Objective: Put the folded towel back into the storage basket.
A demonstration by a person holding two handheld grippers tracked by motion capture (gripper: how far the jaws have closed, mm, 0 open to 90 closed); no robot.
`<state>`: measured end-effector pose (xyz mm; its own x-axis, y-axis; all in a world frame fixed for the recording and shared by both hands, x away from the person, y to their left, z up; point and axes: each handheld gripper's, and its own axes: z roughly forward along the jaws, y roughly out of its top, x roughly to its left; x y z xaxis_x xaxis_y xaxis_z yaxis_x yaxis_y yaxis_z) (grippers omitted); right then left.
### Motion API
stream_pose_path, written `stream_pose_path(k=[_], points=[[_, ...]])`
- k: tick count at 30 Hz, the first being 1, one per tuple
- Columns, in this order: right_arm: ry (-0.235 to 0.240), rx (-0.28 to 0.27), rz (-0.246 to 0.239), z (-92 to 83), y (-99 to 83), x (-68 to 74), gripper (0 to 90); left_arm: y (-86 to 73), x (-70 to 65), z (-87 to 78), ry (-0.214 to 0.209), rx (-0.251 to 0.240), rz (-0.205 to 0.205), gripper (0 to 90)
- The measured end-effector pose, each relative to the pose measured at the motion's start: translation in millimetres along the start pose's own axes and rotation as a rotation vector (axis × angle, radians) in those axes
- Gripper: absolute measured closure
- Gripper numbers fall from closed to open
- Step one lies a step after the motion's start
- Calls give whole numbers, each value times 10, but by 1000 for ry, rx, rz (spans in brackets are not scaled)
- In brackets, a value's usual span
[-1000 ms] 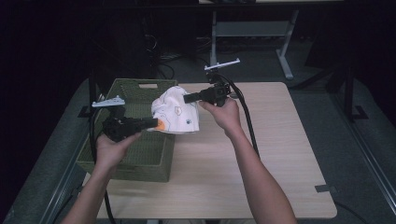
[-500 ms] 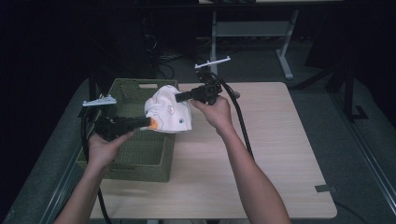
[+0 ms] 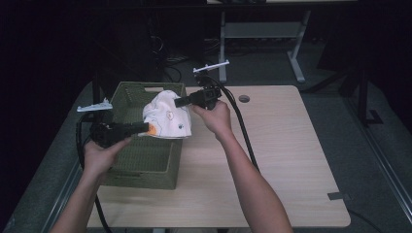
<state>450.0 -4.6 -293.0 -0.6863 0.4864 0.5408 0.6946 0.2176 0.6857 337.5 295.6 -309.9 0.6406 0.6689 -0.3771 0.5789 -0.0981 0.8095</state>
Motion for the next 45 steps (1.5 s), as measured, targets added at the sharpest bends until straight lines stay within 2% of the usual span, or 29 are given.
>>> stream_pose_path(k=[8, 23, 28, 45], points=[[5, 8, -8, 131, 37, 75, 804, -9, 68, -77, 16, 0, -10, 826], [17, 15, -3, 360, 34, 112, 804, -69, 212, -190, 41, 2, -31, 826], [21, 15, 8, 448, 28, 118, 803, -104, 300, -251, 54, 1, -41, 826], [34, -1, 28, 639, 0, 164, 801, -194, 469, -389, 91, 8, -67, 826]])
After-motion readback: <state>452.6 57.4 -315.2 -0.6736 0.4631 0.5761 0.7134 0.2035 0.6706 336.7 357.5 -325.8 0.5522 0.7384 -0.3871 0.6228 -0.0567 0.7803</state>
